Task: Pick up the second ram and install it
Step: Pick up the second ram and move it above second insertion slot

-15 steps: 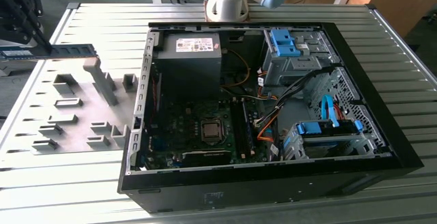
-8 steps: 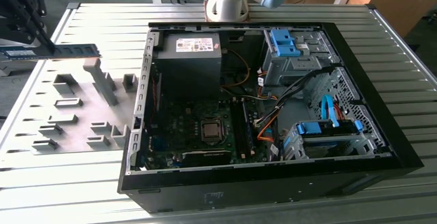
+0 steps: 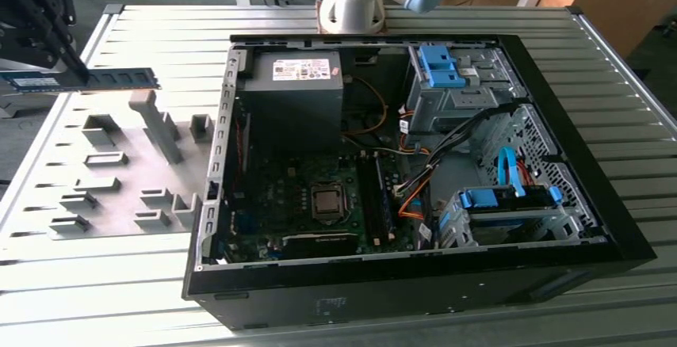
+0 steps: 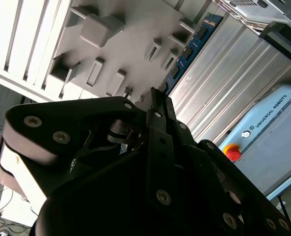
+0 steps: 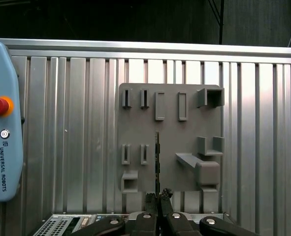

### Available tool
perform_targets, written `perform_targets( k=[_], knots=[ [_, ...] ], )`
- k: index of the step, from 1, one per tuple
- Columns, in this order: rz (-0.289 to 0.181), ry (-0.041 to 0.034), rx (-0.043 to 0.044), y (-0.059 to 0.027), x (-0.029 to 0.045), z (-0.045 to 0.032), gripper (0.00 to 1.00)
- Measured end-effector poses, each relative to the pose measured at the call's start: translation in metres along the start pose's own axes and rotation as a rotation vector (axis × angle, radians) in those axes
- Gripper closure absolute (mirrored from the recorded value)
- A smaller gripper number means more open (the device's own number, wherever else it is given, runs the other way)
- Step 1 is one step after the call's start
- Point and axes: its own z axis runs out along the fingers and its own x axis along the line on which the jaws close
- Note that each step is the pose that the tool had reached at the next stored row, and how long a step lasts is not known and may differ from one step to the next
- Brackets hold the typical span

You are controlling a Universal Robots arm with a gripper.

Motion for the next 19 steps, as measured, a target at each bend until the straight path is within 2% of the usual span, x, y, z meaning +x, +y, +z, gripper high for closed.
perform_targets(
  k=[19],
  knots=[
    [0.000,-0.0001,0.0002,-0.0155,0.0000,-0.0002,0.86]
  ],
)
